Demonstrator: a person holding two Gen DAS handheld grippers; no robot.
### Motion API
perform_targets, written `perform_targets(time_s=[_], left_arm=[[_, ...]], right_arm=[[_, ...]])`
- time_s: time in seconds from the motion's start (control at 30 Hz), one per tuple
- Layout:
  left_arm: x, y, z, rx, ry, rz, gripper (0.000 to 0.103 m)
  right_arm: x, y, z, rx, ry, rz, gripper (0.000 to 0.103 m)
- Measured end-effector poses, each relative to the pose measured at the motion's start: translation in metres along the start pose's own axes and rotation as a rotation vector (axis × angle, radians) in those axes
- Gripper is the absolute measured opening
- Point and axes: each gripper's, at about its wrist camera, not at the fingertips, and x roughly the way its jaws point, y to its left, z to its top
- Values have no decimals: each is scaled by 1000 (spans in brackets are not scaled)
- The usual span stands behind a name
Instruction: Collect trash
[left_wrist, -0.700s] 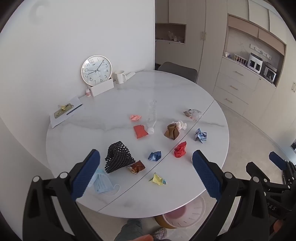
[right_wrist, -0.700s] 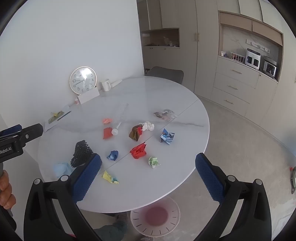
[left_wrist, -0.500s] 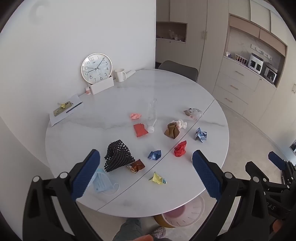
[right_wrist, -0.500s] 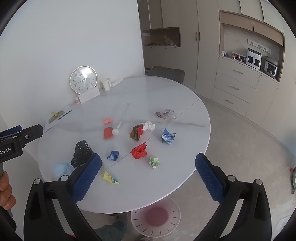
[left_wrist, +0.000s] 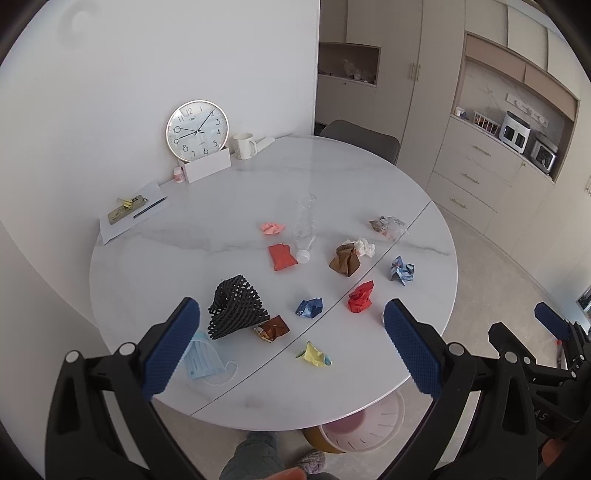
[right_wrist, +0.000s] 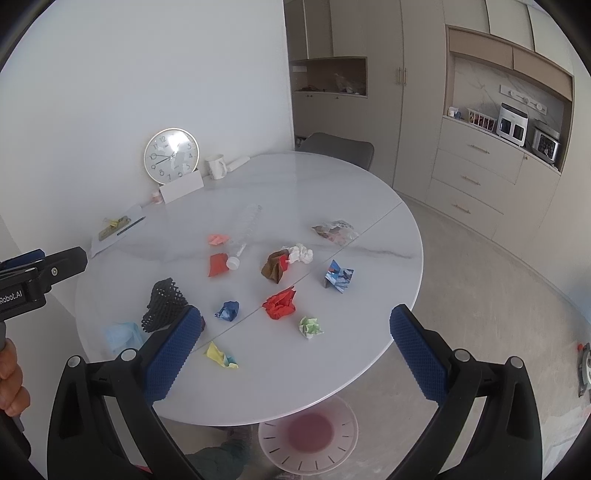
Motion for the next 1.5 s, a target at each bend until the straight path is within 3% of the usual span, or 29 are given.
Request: perform_targets(time_s=[1.5], left_arm=[[3, -8, -6, -13, 2, 13, 96]], right_arm=[[5, -14, -5, 8, 16, -2, 101]])
